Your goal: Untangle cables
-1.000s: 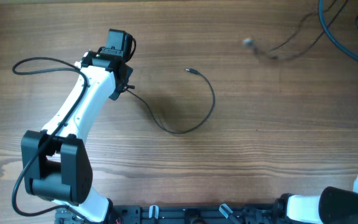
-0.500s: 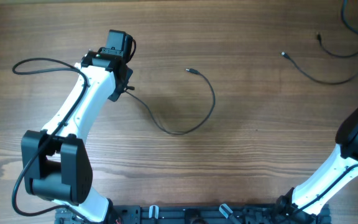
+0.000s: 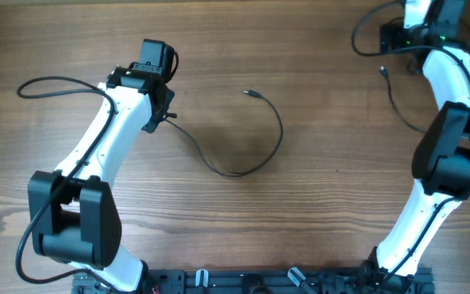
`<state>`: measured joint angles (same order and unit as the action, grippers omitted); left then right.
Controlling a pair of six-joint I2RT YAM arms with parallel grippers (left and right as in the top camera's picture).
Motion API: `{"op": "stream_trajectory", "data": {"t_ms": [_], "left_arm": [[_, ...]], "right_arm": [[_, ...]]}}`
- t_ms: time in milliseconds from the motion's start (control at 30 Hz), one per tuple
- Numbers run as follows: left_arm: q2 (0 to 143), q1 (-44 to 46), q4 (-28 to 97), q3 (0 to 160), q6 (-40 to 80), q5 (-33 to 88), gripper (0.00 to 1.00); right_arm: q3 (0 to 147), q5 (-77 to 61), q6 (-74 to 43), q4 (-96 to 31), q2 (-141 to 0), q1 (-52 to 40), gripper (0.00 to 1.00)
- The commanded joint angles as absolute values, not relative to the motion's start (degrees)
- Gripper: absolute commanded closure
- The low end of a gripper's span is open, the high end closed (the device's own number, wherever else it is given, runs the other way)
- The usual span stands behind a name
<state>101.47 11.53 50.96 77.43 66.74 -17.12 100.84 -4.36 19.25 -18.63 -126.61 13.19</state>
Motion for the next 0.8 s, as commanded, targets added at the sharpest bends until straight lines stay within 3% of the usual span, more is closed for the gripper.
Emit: {"op": "stream_trajectory", "data": {"t_ms": [0, 133, 267, 400, 467, 633, 700, 733, 767], "left_arm": [[102.13, 12.29, 50.48, 77.58, 66.50, -14.15, 0.96], [102.13, 14.11, 49.45, 77.58, 66.48, -14.17, 0.96], [102.13, 16.34, 49.54, 77.58, 66.46, -14.15, 0.96], [102.13, 18.61, 49.50, 77.58, 66.48, -14.13, 0.96], [102.13, 19.51, 49.50, 77.58, 66.48, -14.13, 0.96], [102.13, 21.52, 49.52, 77.58, 66.48, -14.13, 0.94], [102.13, 21.91, 49.52, 77.58, 66.48, -14.13, 0.94], [102.13, 22.02, 49.52, 77.58, 66.48, -14.13, 0.93], [102.13, 22.02, 49.52, 77.58, 66.48, -14.15, 0.94]], "right_arm": [[101.16, -5.10, 4.82, -26.89, -115.46, 11.99, 0.00], [100.57, -5.54, -1.52, -47.51, -114.98, 12.08, 0.00], [94.41, 3.49, 2.33, -51.18, -115.46, 12.23, 0.03], [84.66, 6.72, 15.03, -47.11, -115.52, 12.45, 0.13], [80.20, 7.07, 14.83, -41.60, -115.52, 12.45, 0.21], [70.57, 7.01, 14.83, -27.99, -117.05, 14.26, 0.28], [68.90, 3.62, 14.85, -26.59, -117.69, 15.79, 0.36], [68.75, 0.05, 14.85, -26.68, -118.37, 16.67, 0.52], [68.75, -3.62, 14.74, -27.29, -118.74, 17.47, 0.76]]}}
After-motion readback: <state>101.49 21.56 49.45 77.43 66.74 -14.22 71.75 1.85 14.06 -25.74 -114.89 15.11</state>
